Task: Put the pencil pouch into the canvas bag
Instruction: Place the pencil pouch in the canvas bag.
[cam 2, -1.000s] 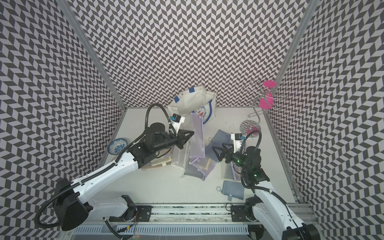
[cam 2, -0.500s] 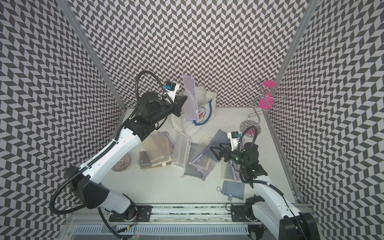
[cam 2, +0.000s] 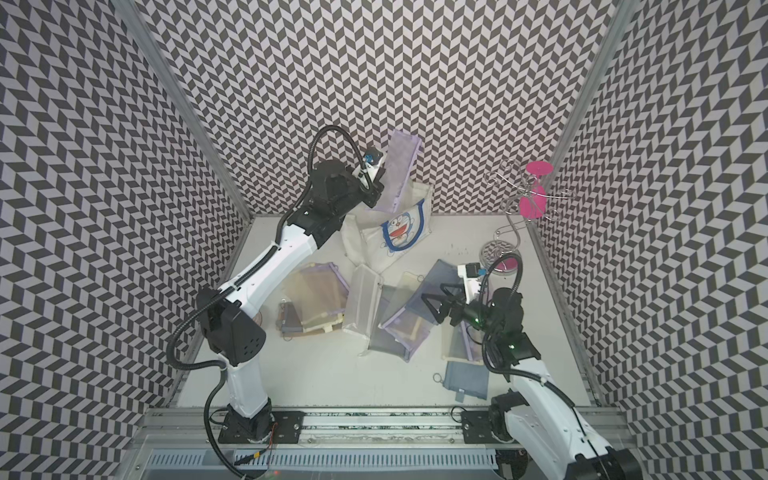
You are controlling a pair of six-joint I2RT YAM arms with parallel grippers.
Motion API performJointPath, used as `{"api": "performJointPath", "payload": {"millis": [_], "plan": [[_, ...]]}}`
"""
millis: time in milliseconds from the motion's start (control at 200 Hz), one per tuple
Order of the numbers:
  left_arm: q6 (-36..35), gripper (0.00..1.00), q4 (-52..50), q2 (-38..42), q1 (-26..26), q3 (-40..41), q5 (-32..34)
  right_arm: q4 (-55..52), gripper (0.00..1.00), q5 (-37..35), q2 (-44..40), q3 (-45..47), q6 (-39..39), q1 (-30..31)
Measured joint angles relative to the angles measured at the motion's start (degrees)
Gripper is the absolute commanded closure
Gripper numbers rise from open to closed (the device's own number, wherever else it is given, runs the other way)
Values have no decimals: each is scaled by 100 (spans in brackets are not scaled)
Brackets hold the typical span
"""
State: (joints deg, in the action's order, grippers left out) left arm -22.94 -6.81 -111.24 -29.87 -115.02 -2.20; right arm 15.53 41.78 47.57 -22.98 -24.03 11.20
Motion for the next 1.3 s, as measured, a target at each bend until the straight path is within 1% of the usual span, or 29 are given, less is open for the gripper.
{"api": "performJointPath", "payload": {"millis": [65,175,360,596,866,1096,1262,1297], "plan": [[-195,100,-11,-197,118,-170,20,-7,3,7,-7,0,2,15],[-461,100,4,-352,293,-216,42,-4,3,7,-4,0,2,28],[-605,100,70,-470,492,-164,28,-24,3,-2,2,0,68,31],[-664,100,177,-474,446,315,92,-57,3,-74,13,0,153,31],[-728,100,205,-483,439,586,291,-74,3,-195,13,0,192,70],[-798,100,278,-503,413,817,645,-120,3,-243,11,-2,199,79],[-789,100,339,-595,369,831,901,-229,3,-258,11,-15,219,79],[-787,96,365,-616,358,831,973,-251,3,-260,11,-24,227,79]]}}
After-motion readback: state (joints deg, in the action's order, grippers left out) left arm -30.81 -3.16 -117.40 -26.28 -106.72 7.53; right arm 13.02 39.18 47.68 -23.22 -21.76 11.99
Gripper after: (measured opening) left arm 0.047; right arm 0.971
